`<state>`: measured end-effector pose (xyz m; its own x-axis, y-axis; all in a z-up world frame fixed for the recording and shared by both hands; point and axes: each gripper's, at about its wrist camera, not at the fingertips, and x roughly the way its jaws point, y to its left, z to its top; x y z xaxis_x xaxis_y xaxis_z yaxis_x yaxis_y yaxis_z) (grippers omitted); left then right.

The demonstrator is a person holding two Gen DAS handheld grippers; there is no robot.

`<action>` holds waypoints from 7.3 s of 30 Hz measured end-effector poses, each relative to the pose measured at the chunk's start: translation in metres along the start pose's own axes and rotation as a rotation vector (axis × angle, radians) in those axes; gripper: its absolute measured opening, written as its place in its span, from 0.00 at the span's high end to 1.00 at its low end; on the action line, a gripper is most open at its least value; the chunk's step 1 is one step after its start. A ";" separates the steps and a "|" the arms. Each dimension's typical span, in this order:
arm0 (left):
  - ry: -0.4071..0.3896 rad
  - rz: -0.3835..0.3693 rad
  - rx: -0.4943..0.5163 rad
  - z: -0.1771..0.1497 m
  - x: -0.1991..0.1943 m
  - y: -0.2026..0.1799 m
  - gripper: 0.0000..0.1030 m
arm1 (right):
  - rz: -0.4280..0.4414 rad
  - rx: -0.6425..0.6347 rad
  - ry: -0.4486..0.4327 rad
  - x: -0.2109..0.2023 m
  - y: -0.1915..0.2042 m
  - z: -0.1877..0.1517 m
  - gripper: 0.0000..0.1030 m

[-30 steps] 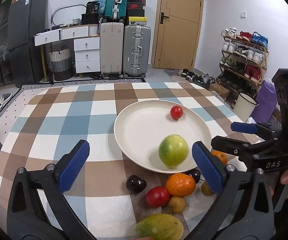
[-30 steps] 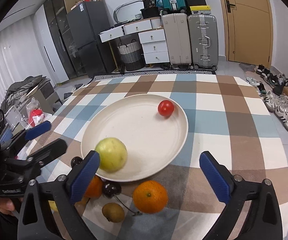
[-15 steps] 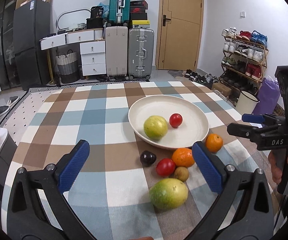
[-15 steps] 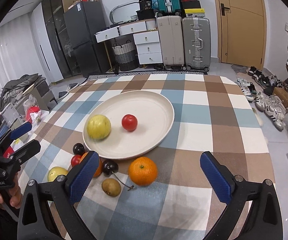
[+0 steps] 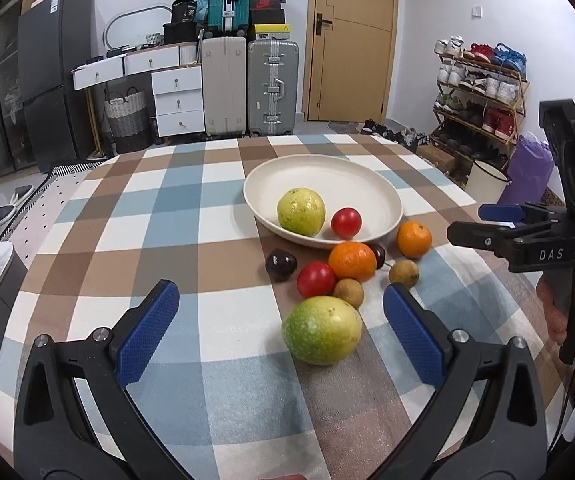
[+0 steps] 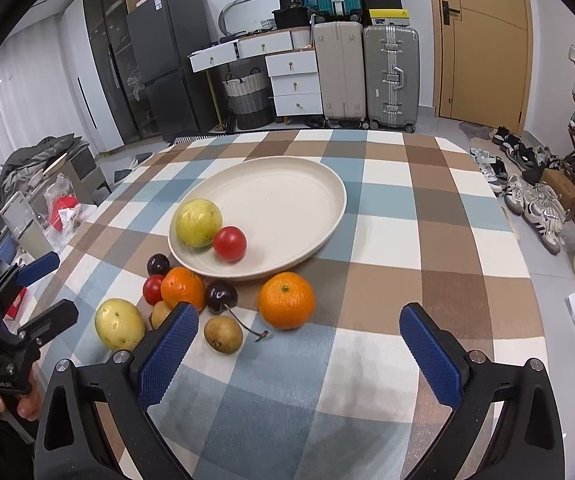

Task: Organize fruits
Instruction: 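Open the left tool dropping the tomato while the right tool releases the citrus onto the plate, then grasp the large green citrus with the left tool while the right tool grasps an orange, then carry the green citrus and orange over the plate with both tools, then open both tools releasing the citrus and orange onto the plate, then withdraw both tools from the plate toward the remaining fruits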

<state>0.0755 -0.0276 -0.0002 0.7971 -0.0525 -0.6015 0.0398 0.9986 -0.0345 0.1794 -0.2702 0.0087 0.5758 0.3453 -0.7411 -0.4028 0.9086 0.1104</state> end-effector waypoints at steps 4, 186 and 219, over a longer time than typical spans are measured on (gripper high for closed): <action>0.028 -0.006 0.002 -0.006 0.008 -0.004 0.01 | -0.002 0.001 0.012 0.002 0.001 -0.004 0.01; -0.093 -0.041 0.050 0.098 0.157 -0.037 0.49 | 0.081 0.063 -0.117 0.089 -0.027 0.061 0.51; -0.188 0.026 -0.083 0.052 0.064 0.018 0.01 | 0.011 0.058 -0.260 0.031 -0.013 0.025 0.01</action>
<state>0.1590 -0.0127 0.0022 0.8958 -0.0175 -0.4442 -0.0259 0.9955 -0.0915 0.2207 -0.2657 0.0013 0.7384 0.3971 -0.5451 -0.3730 0.9138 0.1605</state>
